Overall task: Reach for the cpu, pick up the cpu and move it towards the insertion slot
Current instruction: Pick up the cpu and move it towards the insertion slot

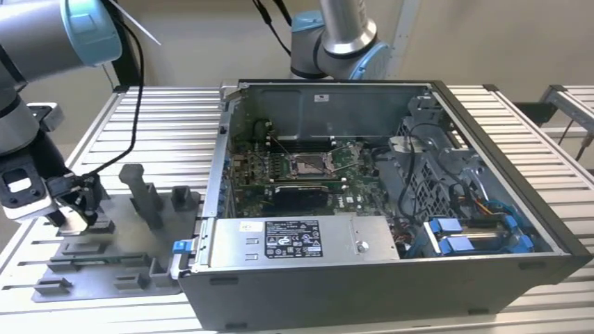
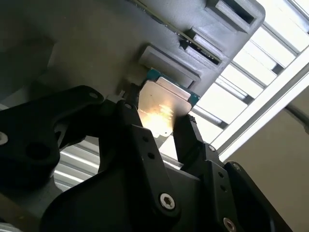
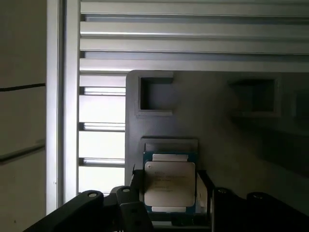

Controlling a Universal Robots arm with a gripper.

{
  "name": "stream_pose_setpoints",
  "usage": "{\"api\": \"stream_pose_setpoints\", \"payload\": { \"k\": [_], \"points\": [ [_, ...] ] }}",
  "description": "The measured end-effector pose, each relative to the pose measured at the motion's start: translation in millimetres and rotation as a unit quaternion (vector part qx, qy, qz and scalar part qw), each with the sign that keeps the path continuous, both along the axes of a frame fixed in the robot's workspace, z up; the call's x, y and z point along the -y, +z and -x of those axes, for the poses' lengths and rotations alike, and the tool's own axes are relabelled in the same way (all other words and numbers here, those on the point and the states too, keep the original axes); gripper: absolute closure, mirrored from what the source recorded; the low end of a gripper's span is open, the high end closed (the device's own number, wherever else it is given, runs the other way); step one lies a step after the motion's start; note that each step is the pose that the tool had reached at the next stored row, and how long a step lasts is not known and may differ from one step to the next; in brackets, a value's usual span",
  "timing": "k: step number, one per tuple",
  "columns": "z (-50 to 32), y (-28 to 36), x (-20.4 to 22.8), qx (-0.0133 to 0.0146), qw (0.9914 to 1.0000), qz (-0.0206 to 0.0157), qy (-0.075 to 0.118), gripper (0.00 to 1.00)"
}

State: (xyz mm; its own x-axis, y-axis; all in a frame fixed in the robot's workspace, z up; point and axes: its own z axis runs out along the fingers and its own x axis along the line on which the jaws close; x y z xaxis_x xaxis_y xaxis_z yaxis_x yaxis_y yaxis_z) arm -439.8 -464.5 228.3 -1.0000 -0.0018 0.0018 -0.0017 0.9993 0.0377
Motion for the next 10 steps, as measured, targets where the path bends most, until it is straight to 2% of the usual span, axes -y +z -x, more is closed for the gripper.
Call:
{"api": "stream_pose_setpoints", "payload": {
  "k": [10],
  "points": [
    [0.0, 1.8, 0.0, 0.0, 1.0, 0.0, 0.0, 1.0]
  ]
}}
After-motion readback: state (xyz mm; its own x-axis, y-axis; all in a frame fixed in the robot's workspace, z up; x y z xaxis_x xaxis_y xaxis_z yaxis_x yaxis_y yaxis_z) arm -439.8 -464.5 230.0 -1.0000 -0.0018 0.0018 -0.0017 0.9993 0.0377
